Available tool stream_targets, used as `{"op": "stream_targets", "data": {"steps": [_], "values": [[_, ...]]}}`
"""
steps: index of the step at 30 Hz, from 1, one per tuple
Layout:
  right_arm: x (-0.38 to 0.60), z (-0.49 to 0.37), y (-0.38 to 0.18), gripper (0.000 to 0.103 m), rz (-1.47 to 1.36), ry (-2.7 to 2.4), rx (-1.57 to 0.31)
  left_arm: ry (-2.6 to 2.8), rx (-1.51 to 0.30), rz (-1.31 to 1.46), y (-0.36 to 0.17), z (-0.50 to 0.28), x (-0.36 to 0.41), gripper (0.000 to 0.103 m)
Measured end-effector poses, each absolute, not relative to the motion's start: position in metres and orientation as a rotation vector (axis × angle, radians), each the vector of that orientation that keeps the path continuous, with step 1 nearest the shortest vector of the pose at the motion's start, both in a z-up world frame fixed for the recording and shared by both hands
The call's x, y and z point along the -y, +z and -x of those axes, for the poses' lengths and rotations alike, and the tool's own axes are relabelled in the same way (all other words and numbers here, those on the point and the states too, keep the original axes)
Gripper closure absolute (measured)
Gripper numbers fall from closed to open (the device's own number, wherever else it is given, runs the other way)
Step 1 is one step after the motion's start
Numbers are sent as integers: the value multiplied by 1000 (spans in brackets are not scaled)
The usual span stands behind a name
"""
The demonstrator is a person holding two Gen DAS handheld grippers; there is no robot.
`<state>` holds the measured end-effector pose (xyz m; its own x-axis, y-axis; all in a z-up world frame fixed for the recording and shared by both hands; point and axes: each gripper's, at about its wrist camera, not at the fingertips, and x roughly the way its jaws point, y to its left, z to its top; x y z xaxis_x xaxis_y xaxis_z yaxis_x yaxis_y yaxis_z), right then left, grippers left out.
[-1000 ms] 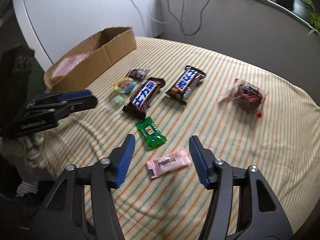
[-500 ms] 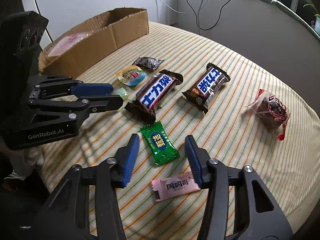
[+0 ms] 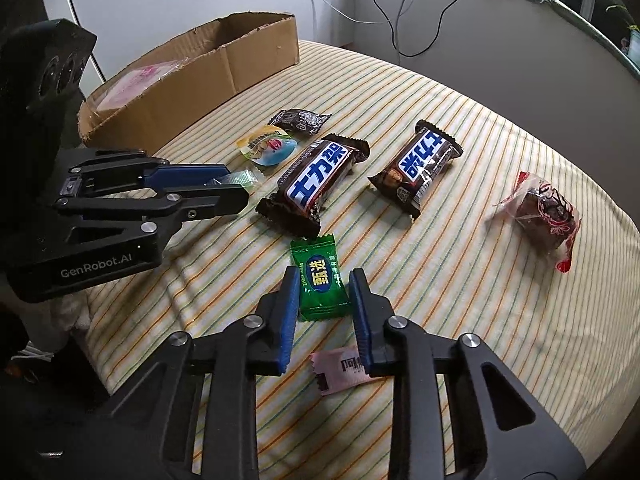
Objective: Organize snacks
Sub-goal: 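Grasp the green candy packet with the right tool while the left tool grasps the clear small cup, then carry both items over the cardboard box and open both tools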
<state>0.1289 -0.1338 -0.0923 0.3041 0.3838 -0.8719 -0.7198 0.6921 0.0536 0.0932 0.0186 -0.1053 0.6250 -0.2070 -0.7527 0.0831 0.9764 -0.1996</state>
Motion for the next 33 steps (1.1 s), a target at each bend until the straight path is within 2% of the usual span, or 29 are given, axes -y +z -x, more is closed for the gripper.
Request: {"op": "stream_targets", "data": {"steps": [1, 3, 11, 13, 15, 22, 25, 33], "values": [[134, -128, -92, 77, 378, 751, -1022, -167, -879, 153, -105, -92, -19, 83], [135, -127, -90, 77, 369, 746, -1021, -170, -875, 161, -103, -89, -20, 96], [138, -120, -87, 77, 362, 733, -1019, -177, -868, 171, -104, -90, -20, 96], [138, -119, -86, 77, 362, 733, -1016, -170, -861, 167, -103, -90, -19, 89], [138, -118, -85, 77, 360, 733, -1013, -169, -859, 172, -100, -94, -17, 76], [139, -121, -85, 77, 358, 717, -1010, -150, -901, 96, -109, -111, -6, 77], [140, -124, -85, 77, 353, 711, -1012, -148, -894, 89, -109, -111, -7, 86], [147, -123, -73, 77, 321, 708, -990, -152, -879, 120, -106, -99, -17, 86]]}}
